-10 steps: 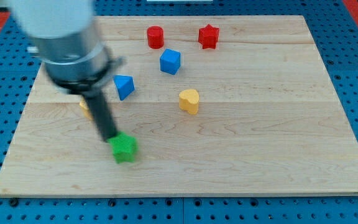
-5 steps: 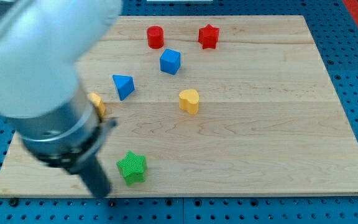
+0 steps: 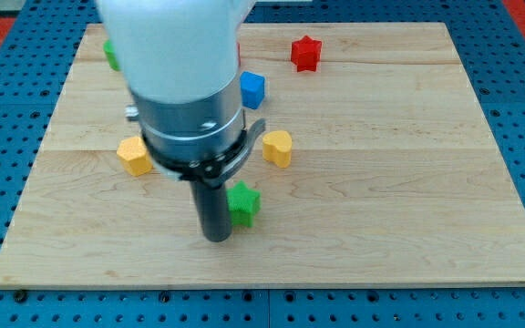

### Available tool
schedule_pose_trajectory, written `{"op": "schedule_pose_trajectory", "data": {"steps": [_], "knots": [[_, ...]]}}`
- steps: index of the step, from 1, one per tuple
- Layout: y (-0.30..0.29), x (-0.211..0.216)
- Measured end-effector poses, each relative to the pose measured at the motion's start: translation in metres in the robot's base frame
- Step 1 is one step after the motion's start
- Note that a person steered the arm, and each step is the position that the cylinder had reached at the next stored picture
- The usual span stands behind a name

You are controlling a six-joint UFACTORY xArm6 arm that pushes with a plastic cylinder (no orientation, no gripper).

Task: Move the green star to the parallel right to the yellow heart

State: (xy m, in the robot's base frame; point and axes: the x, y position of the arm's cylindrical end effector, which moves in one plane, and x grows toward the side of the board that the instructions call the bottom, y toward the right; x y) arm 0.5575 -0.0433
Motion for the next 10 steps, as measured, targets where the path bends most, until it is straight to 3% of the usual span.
{"op": "schedule_pose_trajectory", "data": {"steps": [1, 2, 3, 4, 5, 7, 10], "knots": [[0.050, -0.011], [0.043, 0.003], [-0.027, 0.024], [-0.021, -0.020], [0.013, -0.044], [0.129, -0.046], [0.181, -0.074]]}}
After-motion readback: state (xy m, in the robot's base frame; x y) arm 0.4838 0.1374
